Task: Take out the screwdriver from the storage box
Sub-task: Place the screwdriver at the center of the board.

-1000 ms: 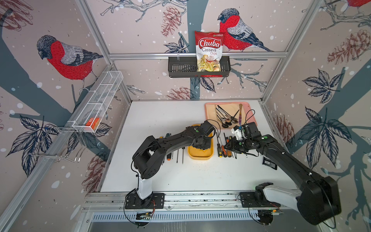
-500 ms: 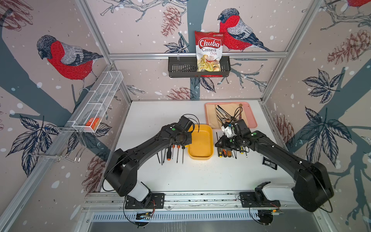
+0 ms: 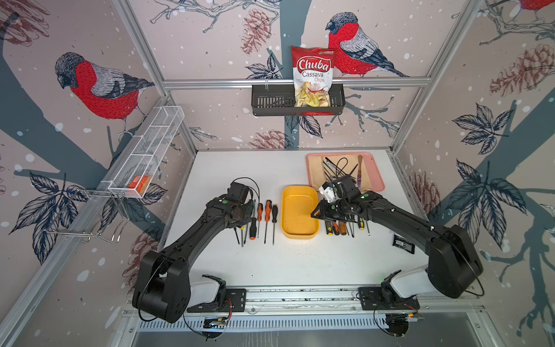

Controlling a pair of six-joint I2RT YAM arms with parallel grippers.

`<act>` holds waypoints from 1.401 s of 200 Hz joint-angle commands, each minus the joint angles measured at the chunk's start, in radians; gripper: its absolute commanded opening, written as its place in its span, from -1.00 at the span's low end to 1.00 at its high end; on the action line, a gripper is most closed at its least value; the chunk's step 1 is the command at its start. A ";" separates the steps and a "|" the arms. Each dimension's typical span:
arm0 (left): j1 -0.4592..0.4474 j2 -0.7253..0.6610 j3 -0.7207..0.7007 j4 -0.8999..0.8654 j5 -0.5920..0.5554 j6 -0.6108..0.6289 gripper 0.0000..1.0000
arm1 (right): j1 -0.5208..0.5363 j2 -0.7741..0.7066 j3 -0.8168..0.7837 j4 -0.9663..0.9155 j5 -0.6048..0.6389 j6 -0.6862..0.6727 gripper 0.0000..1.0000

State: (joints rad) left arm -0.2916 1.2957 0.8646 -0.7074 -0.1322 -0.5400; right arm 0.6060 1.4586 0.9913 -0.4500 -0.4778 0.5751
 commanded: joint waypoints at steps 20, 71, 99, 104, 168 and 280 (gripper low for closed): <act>0.076 0.031 -0.037 0.035 -0.059 0.011 -0.73 | 0.004 0.002 -0.001 0.031 0.012 0.012 -0.40; 0.144 0.089 -0.091 0.076 -0.095 0.002 -0.73 | 0.000 -0.003 -0.011 0.030 0.011 0.002 -0.40; 0.145 0.115 -0.104 0.110 -0.065 -0.003 -0.71 | -0.009 -0.005 -0.011 0.022 0.008 -0.006 -0.40; 0.145 0.121 -0.105 0.116 -0.063 -0.004 -0.71 | -0.011 -0.006 -0.011 0.021 0.008 -0.008 -0.40; 0.145 0.171 -0.131 0.154 -0.010 -0.011 -0.50 | -0.027 -0.026 -0.015 0.002 0.011 -0.015 -0.40; 0.144 0.038 -0.087 0.074 0.035 -0.010 -0.27 | -0.053 -0.044 -0.006 -0.005 0.052 -0.006 -0.31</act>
State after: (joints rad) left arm -0.1478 1.3693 0.7494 -0.5900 -0.1158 -0.5507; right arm 0.5678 1.4292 0.9768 -0.4358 -0.4610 0.5743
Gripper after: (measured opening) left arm 0.364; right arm 0.336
